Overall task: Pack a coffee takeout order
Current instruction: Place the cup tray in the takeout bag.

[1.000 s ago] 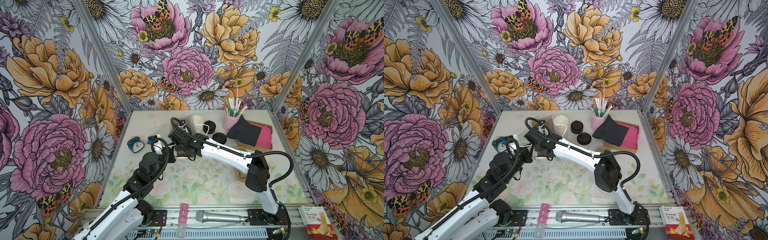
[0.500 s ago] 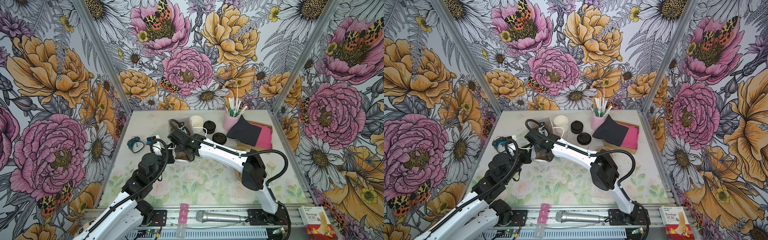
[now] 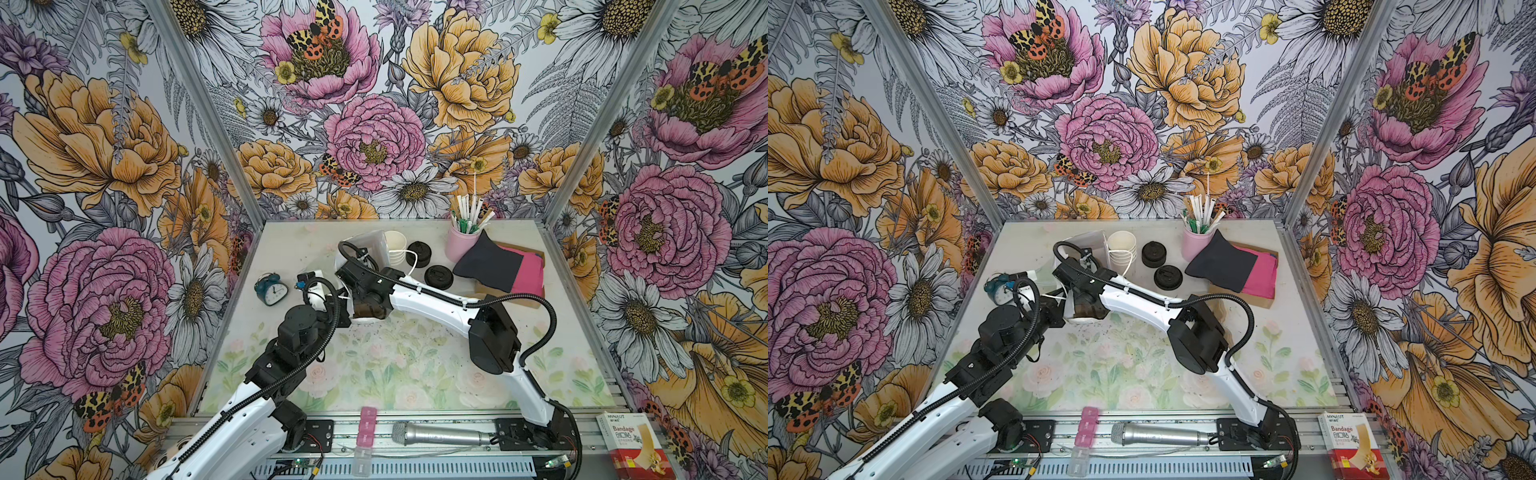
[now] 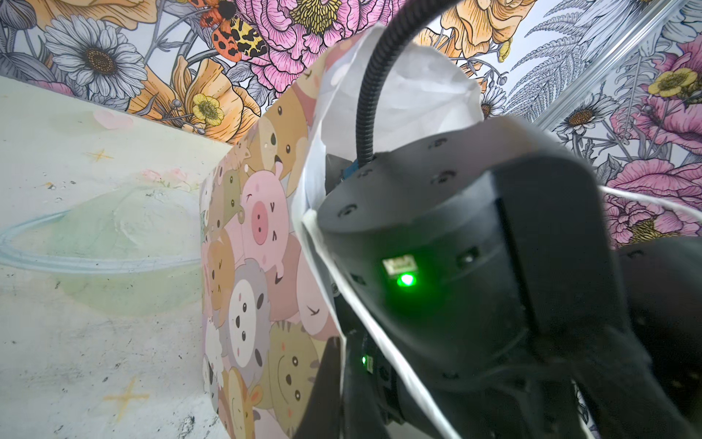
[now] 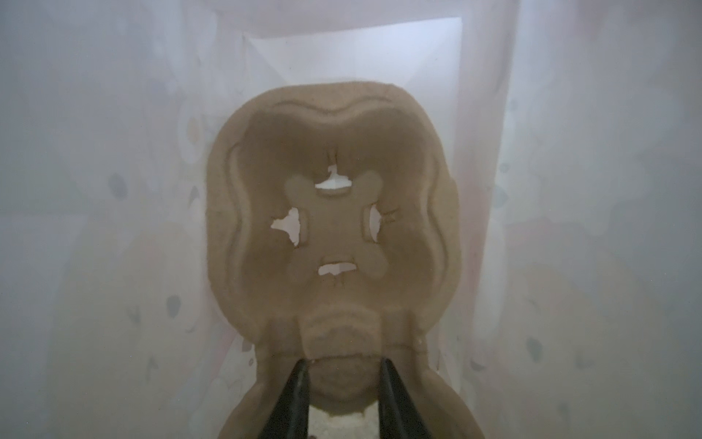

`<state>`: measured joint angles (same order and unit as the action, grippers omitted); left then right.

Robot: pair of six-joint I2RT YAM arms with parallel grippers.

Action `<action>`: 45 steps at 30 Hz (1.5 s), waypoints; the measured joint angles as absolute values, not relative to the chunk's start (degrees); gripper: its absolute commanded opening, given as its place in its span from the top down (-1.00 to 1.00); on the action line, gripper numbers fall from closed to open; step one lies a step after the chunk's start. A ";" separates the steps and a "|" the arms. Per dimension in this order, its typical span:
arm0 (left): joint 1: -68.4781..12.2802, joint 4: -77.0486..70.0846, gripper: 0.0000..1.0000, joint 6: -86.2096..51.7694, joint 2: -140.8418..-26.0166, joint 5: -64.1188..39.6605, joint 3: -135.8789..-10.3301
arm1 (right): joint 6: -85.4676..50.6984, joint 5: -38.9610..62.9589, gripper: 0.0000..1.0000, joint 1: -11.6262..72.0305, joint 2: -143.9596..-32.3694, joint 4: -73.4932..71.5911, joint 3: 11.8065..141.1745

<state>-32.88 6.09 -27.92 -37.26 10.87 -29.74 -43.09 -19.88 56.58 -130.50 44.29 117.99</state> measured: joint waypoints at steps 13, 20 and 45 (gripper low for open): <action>-32.88 6.15 1.00 -27.66 -37.87 10.94 -29.74 | -43.03 -17.10 0.36 55.77 -133.36 43.97 120.18; -32.88 6.07 1.00 -27.38 -38.04 11.00 -29.74 | -42.85 -15.07 -0.01 55.40 -134.28 43.86 120.90; -32.82 7.38 1.00 -26.83 -35.92 12.86 -30.28 | -39.79 -18.17 -0.92 56.45 -125.49 46.24 121.99</action>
